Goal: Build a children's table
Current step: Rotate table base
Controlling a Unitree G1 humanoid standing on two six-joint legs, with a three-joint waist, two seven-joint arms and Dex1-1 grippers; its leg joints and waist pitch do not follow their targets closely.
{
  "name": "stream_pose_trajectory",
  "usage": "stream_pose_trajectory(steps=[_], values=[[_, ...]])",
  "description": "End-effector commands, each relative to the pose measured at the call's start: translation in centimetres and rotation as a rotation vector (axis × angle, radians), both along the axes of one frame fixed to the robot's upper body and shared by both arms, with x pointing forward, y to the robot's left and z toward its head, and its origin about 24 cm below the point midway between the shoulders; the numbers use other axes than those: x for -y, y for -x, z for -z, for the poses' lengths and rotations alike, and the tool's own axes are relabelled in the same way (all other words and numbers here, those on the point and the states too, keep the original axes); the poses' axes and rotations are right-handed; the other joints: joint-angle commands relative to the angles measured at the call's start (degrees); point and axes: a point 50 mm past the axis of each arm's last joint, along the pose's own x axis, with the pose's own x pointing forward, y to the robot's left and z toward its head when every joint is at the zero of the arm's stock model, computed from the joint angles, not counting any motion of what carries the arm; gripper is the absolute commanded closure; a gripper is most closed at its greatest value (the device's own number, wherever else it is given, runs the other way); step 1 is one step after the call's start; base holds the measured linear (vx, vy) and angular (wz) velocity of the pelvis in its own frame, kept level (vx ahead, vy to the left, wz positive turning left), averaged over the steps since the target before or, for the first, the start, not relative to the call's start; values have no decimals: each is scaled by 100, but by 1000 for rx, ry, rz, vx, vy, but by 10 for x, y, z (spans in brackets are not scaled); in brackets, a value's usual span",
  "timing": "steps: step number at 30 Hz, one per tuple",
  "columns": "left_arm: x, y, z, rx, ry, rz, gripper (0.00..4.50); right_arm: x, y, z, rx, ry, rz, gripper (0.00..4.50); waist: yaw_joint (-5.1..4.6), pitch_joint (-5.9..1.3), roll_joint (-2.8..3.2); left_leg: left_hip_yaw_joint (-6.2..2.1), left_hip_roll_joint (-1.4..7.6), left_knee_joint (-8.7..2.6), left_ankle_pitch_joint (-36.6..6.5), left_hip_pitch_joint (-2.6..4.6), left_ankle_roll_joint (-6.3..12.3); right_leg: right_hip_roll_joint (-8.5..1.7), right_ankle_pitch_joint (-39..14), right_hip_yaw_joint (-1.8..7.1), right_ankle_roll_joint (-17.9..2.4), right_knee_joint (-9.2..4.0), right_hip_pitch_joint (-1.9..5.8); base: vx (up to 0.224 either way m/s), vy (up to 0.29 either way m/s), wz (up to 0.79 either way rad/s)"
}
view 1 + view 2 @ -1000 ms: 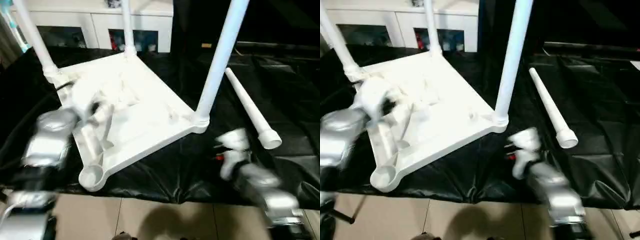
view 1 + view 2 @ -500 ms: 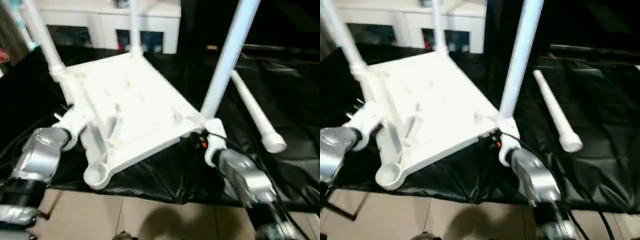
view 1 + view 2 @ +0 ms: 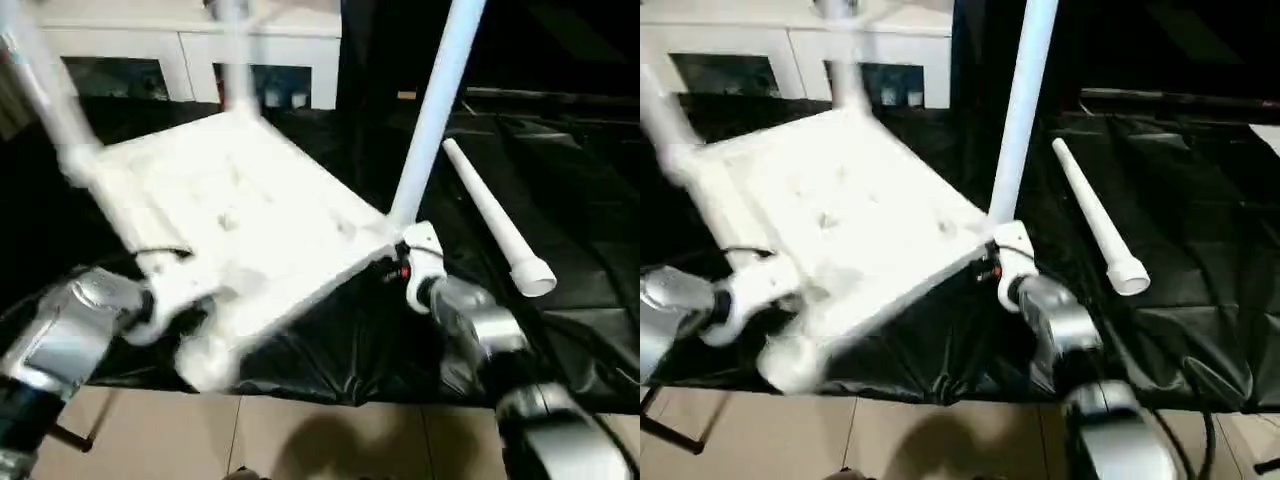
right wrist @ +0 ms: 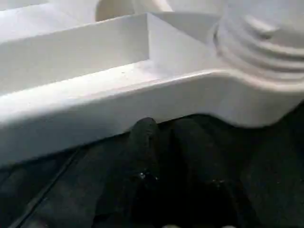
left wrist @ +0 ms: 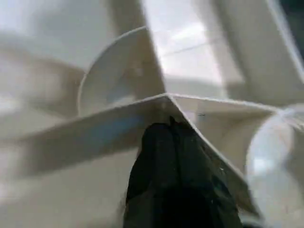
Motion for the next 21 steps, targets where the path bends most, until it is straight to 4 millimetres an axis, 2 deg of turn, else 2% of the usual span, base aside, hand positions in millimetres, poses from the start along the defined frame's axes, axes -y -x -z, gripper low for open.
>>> stream_pose_trajectory(steps=[1,4,5,6,8,9,10,11,12,13,14,15,16,17,18,19,20,21], values=[[26,7,2,-46,85,102,450,-16,-6,-9,42,-18,-42,404,26,-363,41,-248,448,-413,-950,79,0,-709,-1538,483,-1045,-347,303,0,0,0],[38,6,4,-29,113,105,450,-21,-7,-10,43,-25,-62,421,29,-374,20,-243,432,-397,-845,55,69,-707,-1450,481,-1015,-338,324,0,0,0],[41,4,5,-15,121,100,450,-22,-7,-11,44,-26,-67,433,17,-367,-46,-232,414,-387,-794,37,125,-705,-1518,488,-989,-333,330,0,0,0],[45,2,5,2,130,93,450,-24,-7,-11,45,-28,-71,443,19,-357,-29,-226,414,-378,-820,47,134,-704,-1678,490,-927,-363,311,0,0,0],[60,-19,7,123,144,0,450,-26,-10,-11,55,-21,-73,443,23,-364,-30,-227,415,-381,-890,76,121,-671,-1806,471,-840,-390,304,0,0,0],[60,-21,7,131,142,-3,450,-26,-10,-11,56,-21,-72,443,8,-357,-37,-214,396,-376,-911,62,130,-647,-1864,460,-818,-408,295,0,0,0],[63,-27,8,167,132,-20,450,-25,-10,-11,59,-19,-67,443,40,-364,-28,-243,423,-382,-978,74,99,-674,-1971,455,-746,-418,309,0,0,0],[65,-36,8,215,118,-49,450,-24,-11,-11,66,-18,-56,443,29,-349,-63,-235,405,-388,-1041,77,110,-652,-2085,449,-668,-443,292,0,0,0],[67,-44,7,253,113,-71,450,-22,-11,-12,73,-18,-46,443,23,-359,-56,-248,412,-391,-1084,75,97,-656,-2130,447,-629,-442,299,0,0,0],[67,-50,6,284,111,-90,450,-21,-11,-12,79,-19,-38,443,23,-358,-64,-240,392,-387,-1070,74,112,-646,-2153,443,-578,-460,298,0,0,0],[66,-58,4,327,100,-119,450,-17,-11,-14,94,-18,-17,443,30,-363,-45,-244,390,-385,-1054,73,116,-643,-2138,443,-525,-467,295,0,0,0],[65,-61,3,344,96,-130,450,-15,-11,-14,100,-18,-8,443,32,-373,-63,-256,402,-390,-1027,61,111,-653,-2069,440,-522,-446,310,0,0,0],[64,-65,2,363,98,-141,450,-11,-11,-16,112,-21,7,443,37,-386,2,-269,414,-384,-1013,70,78,-666,-1989,445,-545,-413,310,0,0,0],[62,-69,1,378,100,-146,450,-7,-11,-19,124,-24,21,443,39,-394,167,-279,407,-370,-1012,76,57,-653,-1804,442,-570,-414,297,0,0,0],[61,-70,0,381,100,-147,450,-6,-12,-19,127,-24,25,443,8,-419,43,-260,410,-369,-971,72,74,-629,-1519,439,-632,-393,318,0,0,0],[62,-72,-1,386,128,-130,450,2,-11,-23,158,-16,47,443,41,-425,164,-271,391,-351,-810,46,124,-638,-1245,442,-742,-350,328,0,0,0],[63,-71,-3,390,153,-107,450,7,-10,-25,170,-14,66,443,31,-429,128,-248,402,-344,-813,54,152,-633,-1157,445,-752,-373,313,0,0,0],[65,-70,-4,390,176,-92,450,11,-9,-27,178,-12,84,443,25,-442,144,-261,400,-341,-741,37,182,-628,-965,440,-827,-338,343,0,0,0]])
